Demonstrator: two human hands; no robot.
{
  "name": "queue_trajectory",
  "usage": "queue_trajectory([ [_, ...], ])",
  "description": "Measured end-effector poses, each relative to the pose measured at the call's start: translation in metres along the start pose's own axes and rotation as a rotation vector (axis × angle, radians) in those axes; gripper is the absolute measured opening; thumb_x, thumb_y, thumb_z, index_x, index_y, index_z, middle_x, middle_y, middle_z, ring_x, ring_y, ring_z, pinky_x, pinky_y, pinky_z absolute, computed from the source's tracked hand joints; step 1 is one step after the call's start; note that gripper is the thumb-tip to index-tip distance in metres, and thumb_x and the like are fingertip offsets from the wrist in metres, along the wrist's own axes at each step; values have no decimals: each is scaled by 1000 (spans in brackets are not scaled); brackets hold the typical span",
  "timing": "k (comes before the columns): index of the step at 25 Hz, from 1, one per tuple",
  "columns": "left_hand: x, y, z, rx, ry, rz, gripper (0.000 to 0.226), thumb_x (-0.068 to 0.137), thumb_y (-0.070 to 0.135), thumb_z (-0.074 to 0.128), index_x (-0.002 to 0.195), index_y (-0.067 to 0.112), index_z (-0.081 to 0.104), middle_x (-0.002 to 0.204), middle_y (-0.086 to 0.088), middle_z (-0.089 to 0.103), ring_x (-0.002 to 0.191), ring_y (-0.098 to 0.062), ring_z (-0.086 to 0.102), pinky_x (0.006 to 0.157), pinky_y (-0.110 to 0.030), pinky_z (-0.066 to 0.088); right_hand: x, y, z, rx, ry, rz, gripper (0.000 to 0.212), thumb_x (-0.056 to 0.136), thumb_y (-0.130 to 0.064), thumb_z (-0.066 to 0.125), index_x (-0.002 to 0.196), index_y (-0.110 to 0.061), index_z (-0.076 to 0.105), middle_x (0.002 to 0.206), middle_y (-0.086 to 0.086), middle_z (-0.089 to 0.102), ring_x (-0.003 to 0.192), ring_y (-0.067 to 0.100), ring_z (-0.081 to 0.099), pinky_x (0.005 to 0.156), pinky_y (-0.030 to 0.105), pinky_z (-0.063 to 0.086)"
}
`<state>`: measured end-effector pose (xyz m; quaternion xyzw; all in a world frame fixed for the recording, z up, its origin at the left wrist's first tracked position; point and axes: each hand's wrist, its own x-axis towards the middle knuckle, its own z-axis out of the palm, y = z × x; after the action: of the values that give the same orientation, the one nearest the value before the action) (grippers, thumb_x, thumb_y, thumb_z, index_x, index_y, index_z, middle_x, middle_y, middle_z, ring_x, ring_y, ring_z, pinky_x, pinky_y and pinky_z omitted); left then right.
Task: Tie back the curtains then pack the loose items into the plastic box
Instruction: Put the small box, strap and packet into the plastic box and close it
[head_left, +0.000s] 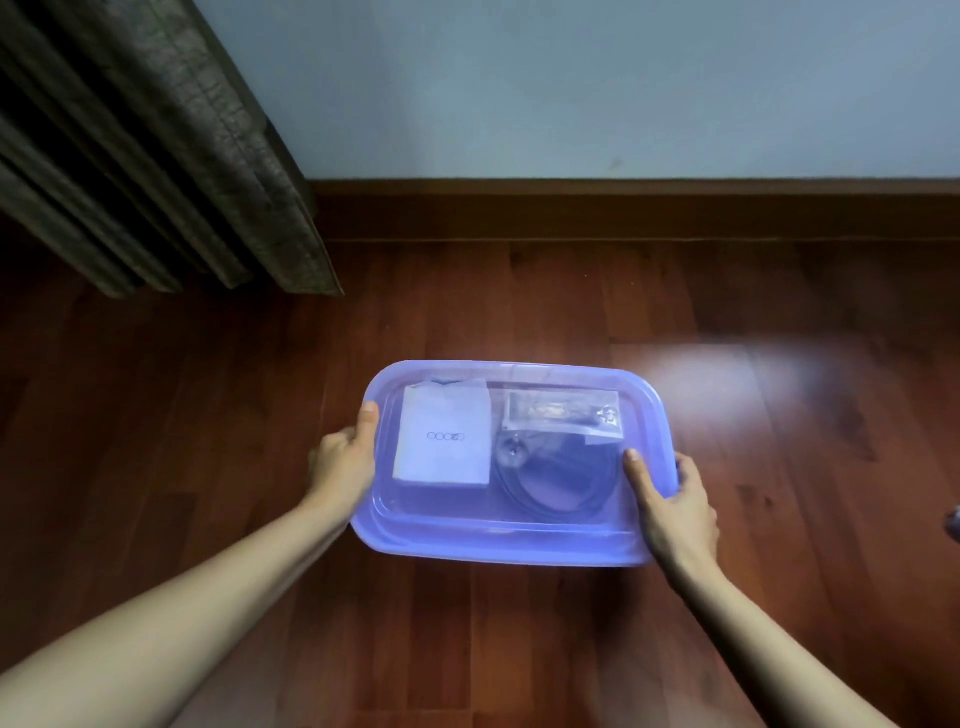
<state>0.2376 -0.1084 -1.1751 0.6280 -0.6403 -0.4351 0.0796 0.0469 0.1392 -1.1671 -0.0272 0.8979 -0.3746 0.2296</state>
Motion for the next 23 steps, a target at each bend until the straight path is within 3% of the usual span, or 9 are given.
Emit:
queue_trajectory([
  [6,3,-4,-18,-144,27,-78,62,89,61,42,59,9,58,61,-5,61,61,-26,57,62,-30,43,-2,-13,10,36,-67,-21,56,70,-71,45,103,-25,53,90,-5,62,95,30,58,80,35,38],
  [10,19,-24,-85,-303,40,-133,67,85,67,44,82,4,67,76,-8,69,73,-25,64,70,-32,46,-9,-62,53,42,-154,-120,45,83,-63,53,110,-27,52,95,-3,63,100,30,59,92,42,46],
  [13,18,-55,-148,-480,212,-173,56,85,68,43,84,18,69,73,7,66,69,-11,59,74,-29,45,-30,-115,108,65,-238,-198,41,84,-62,52,110,-30,50,99,1,61,102,31,59,95,46,45],
  [15,10,-78,-182,-679,313,-174,51,84,66,48,75,20,69,67,9,66,64,-15,59,67,-29,45,-52,-148,146,83,-294,-225,42,83,-62,52,111,-30,50,101,0,60,104,31,58,97,47,44],
  [17,6,-93,-212,-938,404,-159,37,85,55,55,82,21,69,76,8,71,73,-14,66,69,-26,50,-76,-179,183,101,-338,-244,46,83,-62,52,114,-29,49,103,0,60,104,30,57,98,47,44],
  [19,10,-99,-242,-1031,469,-200,25,87,45,60,92,21,66,86,7,72,82,-9,67,71,-23,52,-102,-211,212,101,-377,-258,48,83,-62,52,118,-28,49,101,0,59,97,27,56,98,45,44],
  [23,24,-117,-306,-1079,519,-436,40,81,45,68,107,17,58,97,-2,66,90,-21,64,81,-42,52,-158,-269,264,18,-465,-256,47,84,-60,51,120,-31,47,96,-3,56,94,26,54,97,41,44],
])
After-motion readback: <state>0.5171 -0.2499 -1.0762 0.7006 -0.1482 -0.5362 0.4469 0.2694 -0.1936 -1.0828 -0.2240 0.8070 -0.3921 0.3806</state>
